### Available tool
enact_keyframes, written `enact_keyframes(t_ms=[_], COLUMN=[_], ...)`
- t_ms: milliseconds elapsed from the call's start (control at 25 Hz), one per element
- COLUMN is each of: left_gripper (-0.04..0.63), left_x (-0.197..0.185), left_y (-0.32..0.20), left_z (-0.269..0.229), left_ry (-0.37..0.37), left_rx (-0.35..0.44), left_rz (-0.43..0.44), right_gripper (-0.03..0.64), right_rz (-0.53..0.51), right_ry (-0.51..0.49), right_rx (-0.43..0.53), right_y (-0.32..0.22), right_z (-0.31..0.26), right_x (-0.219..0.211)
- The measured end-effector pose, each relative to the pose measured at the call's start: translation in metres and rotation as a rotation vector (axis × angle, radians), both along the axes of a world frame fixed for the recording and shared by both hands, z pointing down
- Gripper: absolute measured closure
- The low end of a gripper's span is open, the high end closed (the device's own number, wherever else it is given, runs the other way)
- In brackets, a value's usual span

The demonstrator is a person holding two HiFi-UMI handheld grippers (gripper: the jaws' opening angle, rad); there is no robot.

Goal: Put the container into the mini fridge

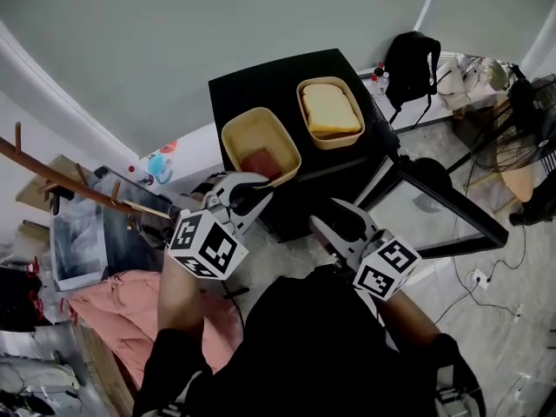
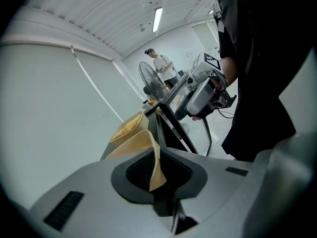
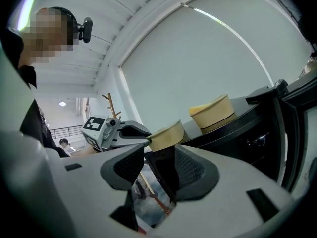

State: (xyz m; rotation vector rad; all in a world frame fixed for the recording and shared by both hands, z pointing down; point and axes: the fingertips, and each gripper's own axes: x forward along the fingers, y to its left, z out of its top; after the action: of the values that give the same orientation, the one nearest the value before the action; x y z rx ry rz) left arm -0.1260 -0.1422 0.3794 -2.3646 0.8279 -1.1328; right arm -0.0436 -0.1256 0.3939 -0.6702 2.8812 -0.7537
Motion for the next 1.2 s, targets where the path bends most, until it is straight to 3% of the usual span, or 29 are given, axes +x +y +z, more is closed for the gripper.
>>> enact_keyframes(t_ms=[120, 360, 440, 1080, 1160, 1200], left_gripper=[0.546, 0.551, 0.551, 0.558, 0.558, 0.558], left_x=[0.006, 0.016, 0.019, 0.042, 0.045, 0.046], left_y=[0.009, 0.026, 0.032, 0.079, 0.085, 0.087], left_z=[-0.002, -0.003, -0.003, -0.001, -0.002, -0.002], left_ry=[0.020, 0.045, 0.050, 0.136, 0.141, 0.145], left_rx=[0.004, 0.012, 0.010, -0.023, -0.032, -0.034], left_rz=[0.020, 0.042, 0.053, 0.094, 0.095, 0.098], right_gripper=[0.394, 0.331, 0.322, 0.298, 0.316, 0.359], right_rz=[-0.017, -0.072, -0.083, -0.172, -0.170, -0.166], right_ry=[-0.026, -0.232, -0.271, -0.452, -0.470, -0.483], right_rx=[-0.047, -0.396, -0.468, -0.692, -0.708, -0.719], right_y=[0.000, -0.011, -0.014, -0.010, -0.007, -0.007], right_z=[-0.002, -0.002, -0.001, 0.001, 0.002, 0.002], right_x=[-0.010, -0.019, -0.021, -0.046, -0.045, -0.044])
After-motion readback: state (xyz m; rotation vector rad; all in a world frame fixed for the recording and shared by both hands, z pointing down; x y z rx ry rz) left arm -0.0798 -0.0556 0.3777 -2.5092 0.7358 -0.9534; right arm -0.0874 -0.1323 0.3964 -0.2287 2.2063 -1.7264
